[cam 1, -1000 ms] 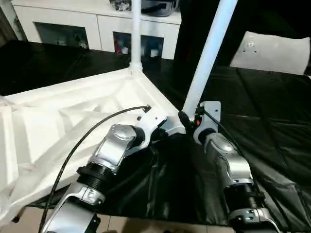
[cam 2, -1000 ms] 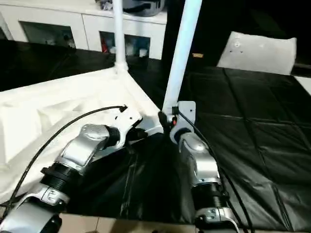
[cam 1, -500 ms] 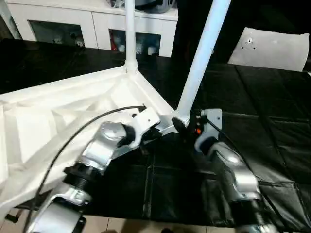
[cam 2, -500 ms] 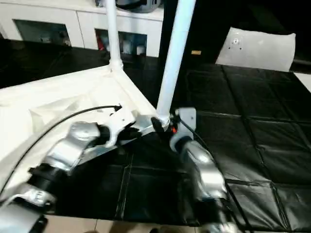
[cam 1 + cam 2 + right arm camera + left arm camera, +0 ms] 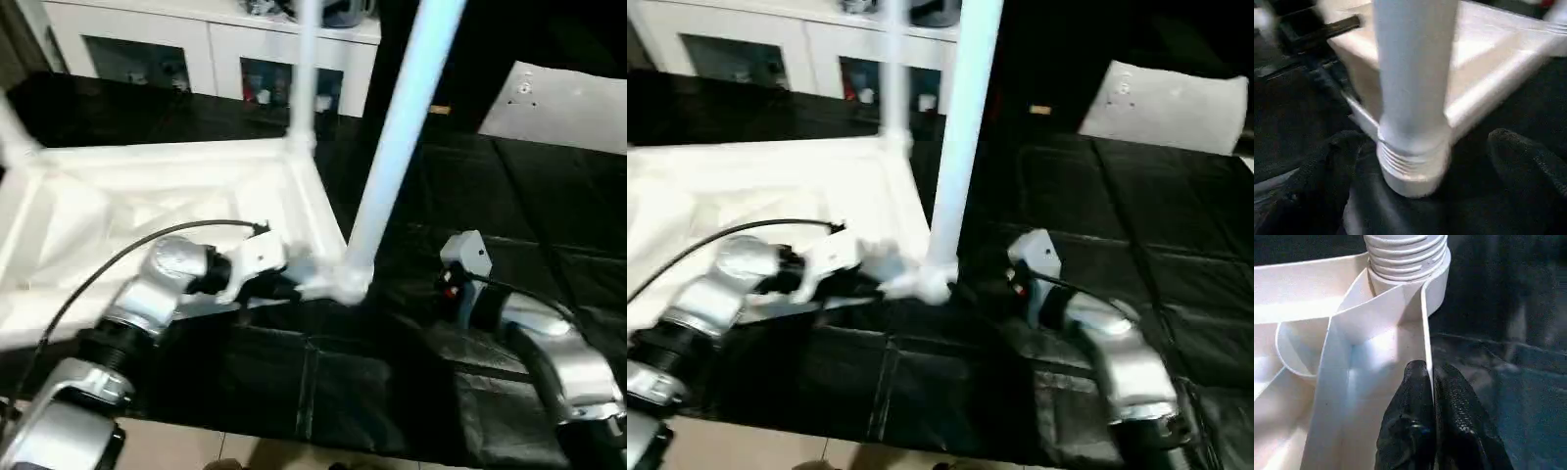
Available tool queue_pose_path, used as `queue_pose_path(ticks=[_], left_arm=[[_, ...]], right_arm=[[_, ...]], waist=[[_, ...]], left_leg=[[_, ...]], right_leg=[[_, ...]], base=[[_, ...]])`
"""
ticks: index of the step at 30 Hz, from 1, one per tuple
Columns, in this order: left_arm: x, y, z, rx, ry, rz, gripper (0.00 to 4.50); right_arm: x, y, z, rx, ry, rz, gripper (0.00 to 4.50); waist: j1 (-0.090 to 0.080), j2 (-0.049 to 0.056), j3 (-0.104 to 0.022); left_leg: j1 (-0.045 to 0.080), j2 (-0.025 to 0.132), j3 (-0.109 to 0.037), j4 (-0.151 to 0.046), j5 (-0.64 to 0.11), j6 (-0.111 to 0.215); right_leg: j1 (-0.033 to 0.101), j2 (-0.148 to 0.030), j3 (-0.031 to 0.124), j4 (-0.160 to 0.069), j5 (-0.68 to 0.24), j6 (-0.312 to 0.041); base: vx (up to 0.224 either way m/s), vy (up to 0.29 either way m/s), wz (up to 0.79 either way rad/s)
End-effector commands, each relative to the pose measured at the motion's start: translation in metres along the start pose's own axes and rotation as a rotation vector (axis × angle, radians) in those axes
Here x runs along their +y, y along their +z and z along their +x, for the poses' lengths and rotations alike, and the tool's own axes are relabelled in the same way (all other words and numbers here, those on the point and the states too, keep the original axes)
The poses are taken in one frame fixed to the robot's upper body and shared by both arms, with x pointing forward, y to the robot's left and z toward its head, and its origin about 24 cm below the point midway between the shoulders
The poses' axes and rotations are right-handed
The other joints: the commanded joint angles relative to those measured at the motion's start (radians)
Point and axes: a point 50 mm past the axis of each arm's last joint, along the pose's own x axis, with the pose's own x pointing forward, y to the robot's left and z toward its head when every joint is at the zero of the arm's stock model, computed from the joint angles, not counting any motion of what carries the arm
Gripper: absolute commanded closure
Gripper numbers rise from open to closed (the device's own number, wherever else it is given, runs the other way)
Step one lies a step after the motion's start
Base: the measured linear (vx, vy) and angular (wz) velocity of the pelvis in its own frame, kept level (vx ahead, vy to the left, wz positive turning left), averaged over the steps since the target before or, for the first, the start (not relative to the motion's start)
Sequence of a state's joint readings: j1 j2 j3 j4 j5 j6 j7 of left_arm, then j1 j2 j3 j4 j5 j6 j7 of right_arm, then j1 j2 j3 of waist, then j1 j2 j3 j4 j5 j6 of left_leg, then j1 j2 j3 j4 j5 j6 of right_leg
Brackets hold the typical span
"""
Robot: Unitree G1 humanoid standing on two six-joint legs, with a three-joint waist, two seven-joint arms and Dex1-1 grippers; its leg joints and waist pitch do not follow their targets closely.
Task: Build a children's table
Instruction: Rotate leg to tighten
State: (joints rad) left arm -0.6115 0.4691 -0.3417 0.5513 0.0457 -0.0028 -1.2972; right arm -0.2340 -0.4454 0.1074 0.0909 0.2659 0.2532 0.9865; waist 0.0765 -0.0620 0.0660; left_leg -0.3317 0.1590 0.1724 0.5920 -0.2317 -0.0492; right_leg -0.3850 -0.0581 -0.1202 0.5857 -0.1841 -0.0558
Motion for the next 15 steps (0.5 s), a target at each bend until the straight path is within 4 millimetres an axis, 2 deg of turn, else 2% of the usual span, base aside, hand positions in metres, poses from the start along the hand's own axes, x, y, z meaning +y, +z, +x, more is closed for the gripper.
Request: queue_pose_path(ticks=[1,3,5,9,11,12,14,15], left_arm=[[-0.006,0.001,0.008,0.043,-0.121,0.046,4.5],[-0.006,0.002,0.006,0.061,-0.165,0.075,4.5],[-0.006,0.003,0.005,0.074,-0.207,0.098,4.5],[-0.004,0.005,0.004,0.082,-0.233,0.119,4.5],[-0.003,0.006,0.004,0.083,-0.241,0.123,4.5],[-0.002,0.007,0.004,0.081,-0.246,0.124,4.5],[-0.001,0.008,0.003,0.083,-0.251,0.127,4.5],[-0.001,0.008,0.003,0.083,-0.252,0.128,4.5]], right_arm=[[0.001,0.002,-0.001,0.016,0.06,-0.016,0.04],[0.002,0.0,0.003,0.058,0.12,-0.048,0.04],[0.002,-0.003,0.008,0.103,0.172,-0.081,0.04],[-0.001,-0.004,0.013,0.118,0.202,-0.095,0.04],[-0.002,-0.003,0.016,0.109,0.218,-0.088,0.04],[-0.003,-0.001,0.017,0.103,0.23,-0.084,0.31],[-0.004,-0.001,0.019,0.102,0.242,-0.078,0.38],[-0.004,-0.001,0.019,0.104,0.251,-0.076,0.58]], waist=[[0.0,0.01,-0.067],[0.007,0.007,-0.069],[0.011,0.006,-0.07],[0.015,0.002,-0.068],[0.017,0.005,-0.068],[0.017,0.005,-0.067],[0.018,0.007,-0.068],[0.019,0.007,-0.067]], left_leg=[[-0.001,0.093,-0.029,-0.066,-0.027,0.082],[0.001,0.095,-0.028,-0.065,-0.013,0.079],[0.001,0.091,-0.028,-0.063,-0.005,0.08],[0.0,0.092,-0.027,-0.063,-0.019,0.065],[0.0,0.094,-0.028,-0.063,-0.027,0.06],[0.0,0.094,-0.027,-0.063,-0.035,0.056],[0.0,0.095,-0.028,-0.063,-0.041,0.051],[-0.001,0.094,-0.028,-0.062,-0.04,0.05]], right_leg=[[0.057,-0.127,0.086,-0.059,-0.176,-0.174],[0.056,-0.128,0.086,-0.054,-0.15,-0.181],[0.056,-0.127,0.084,-0.053,-0.147,-0.186],[0.057,-0.128,0.085,-0.055,-0.177,-0.18],[0.057,-0.13,0.085,-0.053,-0.185,-0.182],[0.055,-0.13,0.084,-0.055,-0.196,-0.181],[0.056,-0.13,0.085,-0.055,-0.199,-0.18],[0.057,-0.13,0.085,-0.055,-0.2,-0.177]], base=[[0.0,0.0,0.0],[0.0,0.0,0.0],[0.0,0.0,0.0],[0.0,0.0,0.0],[0.0,0.0,0.0],[0.0,0.0,0.0],[0.0,0.0,0.0],[0.0,0.0,0.0]])
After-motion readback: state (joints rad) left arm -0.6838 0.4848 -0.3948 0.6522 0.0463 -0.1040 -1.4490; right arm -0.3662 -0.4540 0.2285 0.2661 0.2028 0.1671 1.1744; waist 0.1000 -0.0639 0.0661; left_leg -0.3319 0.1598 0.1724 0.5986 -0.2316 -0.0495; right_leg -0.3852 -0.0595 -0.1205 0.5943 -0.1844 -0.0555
